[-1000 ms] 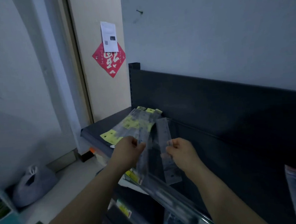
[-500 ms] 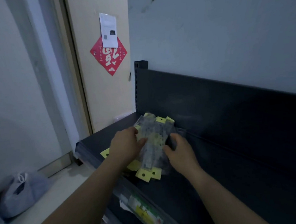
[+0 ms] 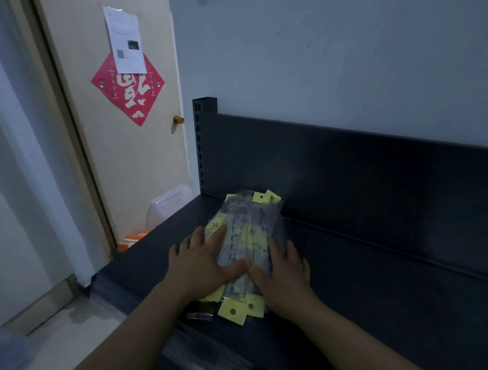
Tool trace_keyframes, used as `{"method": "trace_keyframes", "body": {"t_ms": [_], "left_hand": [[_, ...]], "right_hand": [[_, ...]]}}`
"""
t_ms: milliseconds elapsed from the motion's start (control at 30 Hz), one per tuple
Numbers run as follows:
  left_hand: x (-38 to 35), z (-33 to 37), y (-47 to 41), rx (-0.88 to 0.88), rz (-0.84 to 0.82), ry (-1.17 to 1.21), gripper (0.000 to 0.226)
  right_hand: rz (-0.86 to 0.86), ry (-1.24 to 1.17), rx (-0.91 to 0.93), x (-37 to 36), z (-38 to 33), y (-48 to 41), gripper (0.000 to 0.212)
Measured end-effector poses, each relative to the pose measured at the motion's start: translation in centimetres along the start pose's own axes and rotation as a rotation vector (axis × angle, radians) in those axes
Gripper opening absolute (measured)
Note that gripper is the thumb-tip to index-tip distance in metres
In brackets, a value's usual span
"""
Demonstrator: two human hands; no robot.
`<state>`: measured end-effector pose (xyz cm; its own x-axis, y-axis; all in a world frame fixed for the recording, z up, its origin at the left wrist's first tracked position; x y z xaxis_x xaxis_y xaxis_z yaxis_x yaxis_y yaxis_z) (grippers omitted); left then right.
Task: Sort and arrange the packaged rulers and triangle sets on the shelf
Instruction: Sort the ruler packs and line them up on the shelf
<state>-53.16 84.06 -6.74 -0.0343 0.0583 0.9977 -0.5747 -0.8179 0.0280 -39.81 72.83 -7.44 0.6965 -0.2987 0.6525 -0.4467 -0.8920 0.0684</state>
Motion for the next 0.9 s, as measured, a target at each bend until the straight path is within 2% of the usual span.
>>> {"method": "trace_keyframes", "body": {"t_ms": [133, 233, 400, 500, 600, 700, 767, 900], "left_hand": [[0.6, -1.5, -1.7, -0.098, 0.008, 0.028, 0.115], [1.0, -2.0, -1.9, -0.148, 0.022, 0.045, 0.103], [2.4, -1.5, -1.7, -0.119, 0.308, 0.027, 0.082], [2.5, -0.6, -1.3, -0.108, 0.274, 0.066, 0.060], [2.4, -0.5, -1.2, -0.081, 0.252, 0.137, 0.050], [2.3, -0.9, -1.3, -0.065, 0.247, 0.243, 0.053], [2.2, -1.1, -1.3, -0.072, 0.239, 0.289, 0.061], [2.5, -1.5, -1.1, -0.078, 0.210, 0.377, 0.055]], "right_hand": [[0.023, -0.124, -0.125, -0.4, -2.0, -0.2, 0.072], [0.111, -0.299, -0.131, 1.1, -2.2, -0.2, 0.052], [0.354, -0.285, -0.062, 2.6, -0.5, 0.5, 0.041], [0.380, -0.268, -0.058, 1.9, -0.3, 0.4, 0.028], [0.373, -0.216, -0.079, 1.2, -0.5, 0.2, 0.038], [0.306, -0.111, -0.115, 0.9, -0.8, 0.3, 0.048], [0.284, -0.088, -0.124, 0.7, -0.9, 0.4, 0.044], [0.337, -0.246, -0.103, 0.7, -0.5, 0.1, 0.032]]}}
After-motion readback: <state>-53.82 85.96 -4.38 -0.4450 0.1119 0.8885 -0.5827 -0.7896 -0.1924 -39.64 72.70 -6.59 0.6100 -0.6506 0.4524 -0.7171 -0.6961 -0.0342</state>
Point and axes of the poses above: each hand's wrist, its own y-axis away from the middle knuckle, its own x-axis out of the back of the hand, z = x × y, the point moved 2 cm from there along -y, towards the middle knuckle, and after that the axes turned 12 degrees about -y, right-handed, at the moved point
